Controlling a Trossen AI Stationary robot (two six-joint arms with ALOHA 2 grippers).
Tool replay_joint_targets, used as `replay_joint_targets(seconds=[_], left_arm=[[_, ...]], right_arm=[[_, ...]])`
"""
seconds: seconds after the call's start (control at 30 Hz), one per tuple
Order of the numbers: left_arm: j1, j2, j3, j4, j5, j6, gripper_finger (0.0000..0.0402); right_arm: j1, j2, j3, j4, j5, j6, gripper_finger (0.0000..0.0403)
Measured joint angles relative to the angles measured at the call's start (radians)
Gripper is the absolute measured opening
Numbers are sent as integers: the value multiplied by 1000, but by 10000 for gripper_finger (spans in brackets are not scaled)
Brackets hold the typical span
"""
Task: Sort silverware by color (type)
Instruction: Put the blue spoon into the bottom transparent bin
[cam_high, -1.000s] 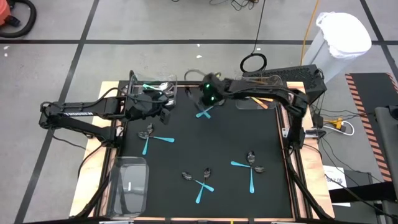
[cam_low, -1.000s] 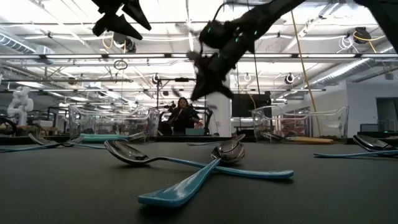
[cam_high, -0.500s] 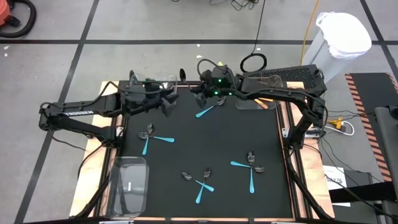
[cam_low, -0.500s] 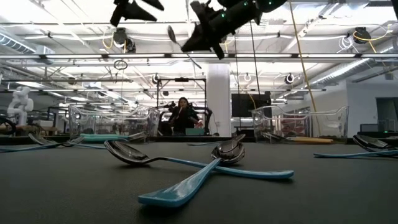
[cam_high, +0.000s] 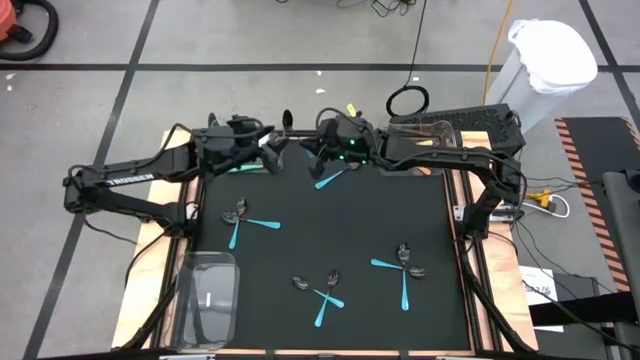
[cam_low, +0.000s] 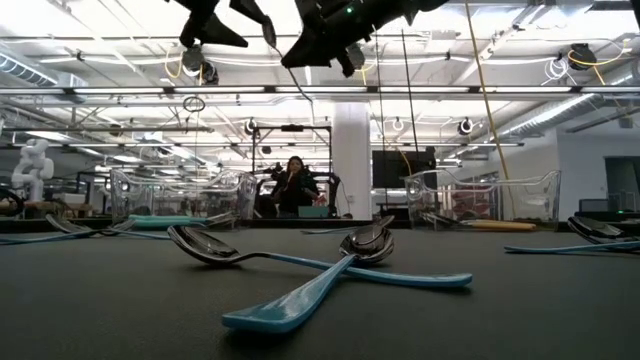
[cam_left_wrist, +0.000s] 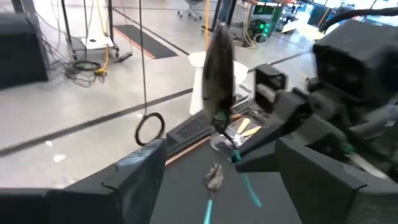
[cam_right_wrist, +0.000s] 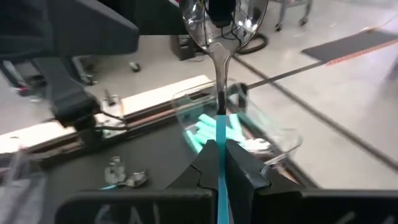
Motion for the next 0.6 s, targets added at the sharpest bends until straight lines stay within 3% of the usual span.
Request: replay_joint_targets(seconds=[0.13, 0.3, 0.43, 0.6], left_arm=[[11, 21, 0, 42, -3, 65, 303], [33, 56, 0, 114, 3, 106, 261], [44, 79, 0, 155, 5, 118, 207], [50, 77, 0, 171, 5, 119, 99]], right_arm=[[18, 0, 0, -3, 39, -56, 5], [35, 0, 0, -2, 53, -93, 5], [45, 0, 0, -2, 94, -118, 5], [45, 0, 0, -3, 115, -112, 7]])
